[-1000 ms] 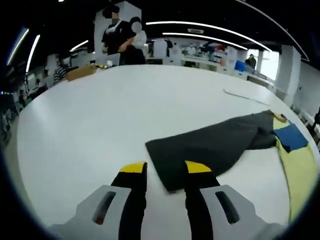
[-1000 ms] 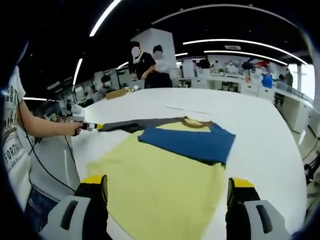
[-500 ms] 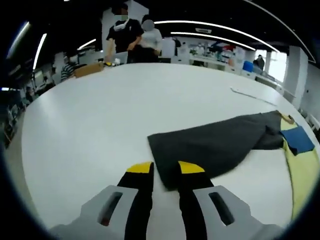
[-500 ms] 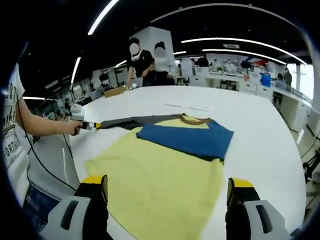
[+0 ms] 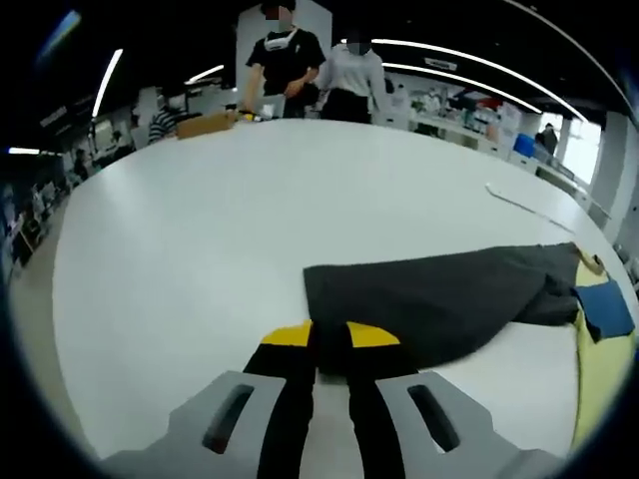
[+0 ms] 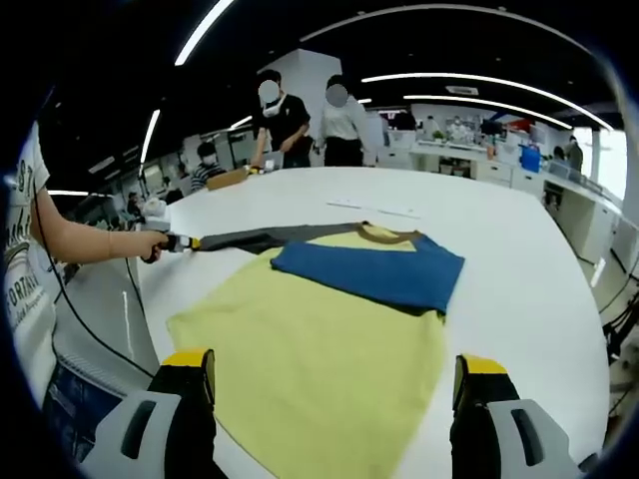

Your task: Fold the garment on the visible template until the final outline fits inside the template.

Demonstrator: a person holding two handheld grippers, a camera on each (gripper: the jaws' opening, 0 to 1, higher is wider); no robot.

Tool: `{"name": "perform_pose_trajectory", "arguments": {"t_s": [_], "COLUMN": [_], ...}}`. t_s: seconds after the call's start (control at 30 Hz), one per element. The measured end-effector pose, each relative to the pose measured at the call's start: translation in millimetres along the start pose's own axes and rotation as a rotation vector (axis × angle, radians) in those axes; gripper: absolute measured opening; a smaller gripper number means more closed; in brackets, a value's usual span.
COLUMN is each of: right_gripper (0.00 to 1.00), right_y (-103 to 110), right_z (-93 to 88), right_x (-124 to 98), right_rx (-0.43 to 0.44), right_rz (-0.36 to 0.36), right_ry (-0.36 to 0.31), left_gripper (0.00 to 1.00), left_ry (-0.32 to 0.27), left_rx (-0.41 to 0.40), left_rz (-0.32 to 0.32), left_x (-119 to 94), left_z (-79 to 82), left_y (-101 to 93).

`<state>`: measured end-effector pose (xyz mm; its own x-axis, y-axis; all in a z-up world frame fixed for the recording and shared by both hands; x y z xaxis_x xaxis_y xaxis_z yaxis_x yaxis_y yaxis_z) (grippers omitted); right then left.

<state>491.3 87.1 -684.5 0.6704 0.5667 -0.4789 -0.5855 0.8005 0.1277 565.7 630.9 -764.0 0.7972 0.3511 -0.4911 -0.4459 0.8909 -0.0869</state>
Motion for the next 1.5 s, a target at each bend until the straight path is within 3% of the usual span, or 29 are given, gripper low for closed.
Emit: {"name": "perform_pose_trajectory", "arguments": {"t_s": [0.07,0.2,0.37,0.53,0.7,0.87,1.03,1.5], "right_gripper": [0.99,0.99,0.99,0.99,0.99,0.99,0.99,0.99], "right_y": [0,-1,1,0,-1,-1,-1,2], "right_z": [0.9,0.7,0.0,1.4,0.3,0.9,0.8,4.3], "right_x": [0,0,3,4,2,2,1,-1], "right_rx": [-0.001,-0.001,-0.002,-0.006,-0.006,-0.005,-0.004,0.018], "right_rz": [0.0,0.0,0.008,0.01,0.005,0.003,0.003,0.012], "right_ry": [-0.002,-0.003,0.004,0.003,0.007,0.005,0.003,-0.034], "left_gripper": [0.02,0.01,0.01,0.01,0.01,0.02,0.01,0.01], "left_ry": [0.002,0.005,0.016,-0.01,0.016,0.021,0.025,0.018], "left_rx": [-0.015,0.03,-0.001,0.13,0.151,0.082,0.101,-0.006], "left_rz": [-0.005,-0.057,-0.075,-0.102,-0.119,-0.105,-0.109,-0.113], "left_x": [1,2,3,1,1,1,1,-5], "left_z": [0.9,2.1,4.5,16.9,12.1,7.4,8.0,13.9], "left_y": [0.5,-2.2,4.2,6.3,3.9,5.4,4.7,3.5]}}
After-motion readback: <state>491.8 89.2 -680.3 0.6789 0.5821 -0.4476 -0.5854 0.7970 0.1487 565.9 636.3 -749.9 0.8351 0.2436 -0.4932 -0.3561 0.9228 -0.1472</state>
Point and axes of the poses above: the point that each gripper's makers call its tool centre point, and the gripper's own axes: x roughly forward along the fingers, y roughly to its left, z roughly out of its top, the point moved 2 cm from there along -x, roughly backward along the fingers, and after that the axes turned 4 degrees about -y, right-handed, at the moved point
